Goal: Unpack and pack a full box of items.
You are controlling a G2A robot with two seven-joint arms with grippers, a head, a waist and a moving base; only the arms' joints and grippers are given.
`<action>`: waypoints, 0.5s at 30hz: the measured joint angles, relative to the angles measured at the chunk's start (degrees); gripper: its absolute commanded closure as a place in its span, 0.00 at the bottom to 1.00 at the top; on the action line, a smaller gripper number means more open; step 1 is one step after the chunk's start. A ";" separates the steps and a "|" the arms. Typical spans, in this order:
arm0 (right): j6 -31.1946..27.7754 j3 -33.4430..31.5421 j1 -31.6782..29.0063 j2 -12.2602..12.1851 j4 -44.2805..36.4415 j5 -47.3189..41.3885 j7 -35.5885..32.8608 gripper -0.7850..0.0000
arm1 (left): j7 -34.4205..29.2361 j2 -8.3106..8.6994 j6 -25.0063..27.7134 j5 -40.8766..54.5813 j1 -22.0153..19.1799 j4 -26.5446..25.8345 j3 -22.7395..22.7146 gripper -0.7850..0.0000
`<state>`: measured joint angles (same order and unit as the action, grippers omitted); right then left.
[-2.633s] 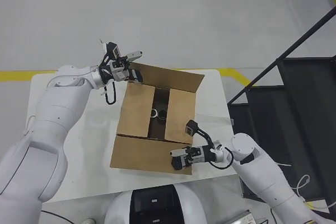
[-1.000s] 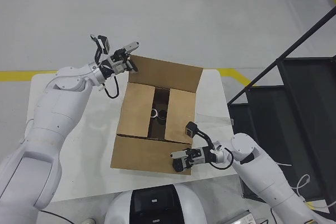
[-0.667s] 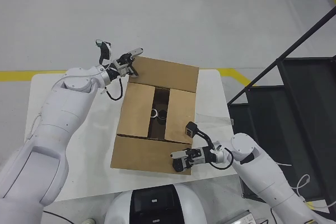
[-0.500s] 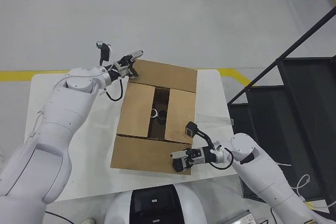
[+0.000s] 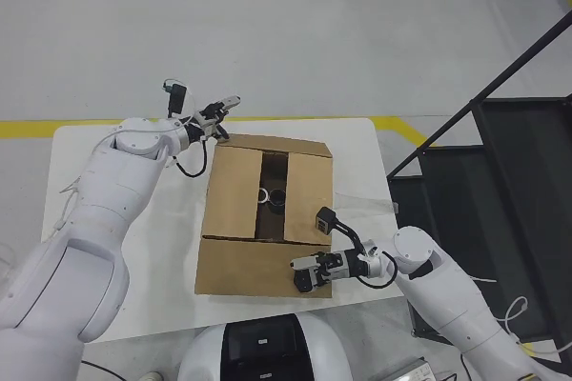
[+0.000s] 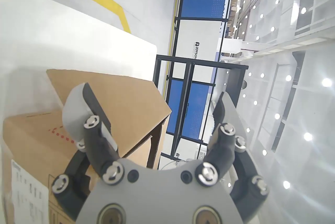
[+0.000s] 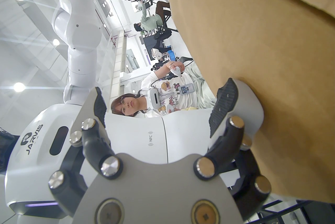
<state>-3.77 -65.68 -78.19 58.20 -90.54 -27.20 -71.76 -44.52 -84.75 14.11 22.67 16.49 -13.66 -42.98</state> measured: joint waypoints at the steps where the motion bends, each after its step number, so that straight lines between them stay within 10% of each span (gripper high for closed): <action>1: 0.00 0.00 0.00 0.00 0.00 0.00 0.00 0.00 | -0.51 -0.01 0.11 0.13 -0.01 0.13 -0.18 0.00; 15: 0.15 0.50 -0.26 0.06 -0.66 0.60 0.90 0.00 | -8.69 3.60 10.09 14.08 1.34 1.87 -10.12 0.00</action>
<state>-3.62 -65.18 -78.44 58.27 -91.20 -26.59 -70.86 -53.21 -81.15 24.20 36.75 17.83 -11.79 -53.10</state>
